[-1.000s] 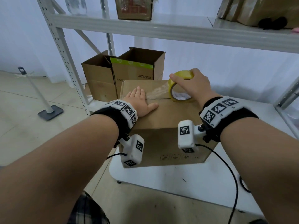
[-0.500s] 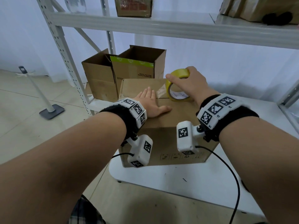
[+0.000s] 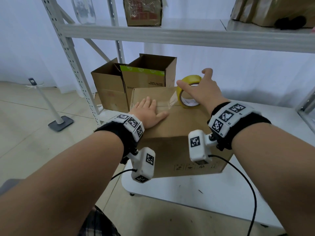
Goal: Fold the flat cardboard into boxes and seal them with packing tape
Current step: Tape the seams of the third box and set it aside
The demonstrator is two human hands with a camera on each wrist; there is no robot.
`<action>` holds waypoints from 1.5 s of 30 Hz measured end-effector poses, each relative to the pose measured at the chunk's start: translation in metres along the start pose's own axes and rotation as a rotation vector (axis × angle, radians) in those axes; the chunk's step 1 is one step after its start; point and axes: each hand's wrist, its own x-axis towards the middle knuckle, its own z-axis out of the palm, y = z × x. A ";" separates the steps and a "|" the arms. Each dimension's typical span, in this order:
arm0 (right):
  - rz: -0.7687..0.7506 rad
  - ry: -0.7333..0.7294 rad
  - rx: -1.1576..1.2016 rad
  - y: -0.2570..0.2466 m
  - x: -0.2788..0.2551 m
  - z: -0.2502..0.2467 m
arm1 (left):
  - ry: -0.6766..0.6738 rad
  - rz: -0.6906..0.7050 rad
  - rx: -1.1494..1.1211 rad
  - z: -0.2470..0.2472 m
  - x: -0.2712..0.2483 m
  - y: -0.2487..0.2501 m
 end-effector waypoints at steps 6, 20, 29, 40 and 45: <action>0.056 0.057 0.105 0.023 -0.015 -0.001 | 0.020 -0.145 -0.011 0.001 -0.009 0.007; 0.290 -0.182 -0.080 0.044 -0.005 -0.012 | 0.104 -0.034 -0.036 0.012 -0.013 0.025; 0.313 -0.345 -0.063 0.035 -0.029 -0.030 | -0.001 0.068 0.005 0.003 -0.016 0.013; 0.198 -0.087 -0.111 0.027 -0.049 -0.026 | 0.051 0.159 -0.045 0.008 -0.028 0.041; -0.195 0.164 -0.028 0.002 -0.047 -0.010 | 0.088 0.186 -0.067 0.004 -0.024 0.032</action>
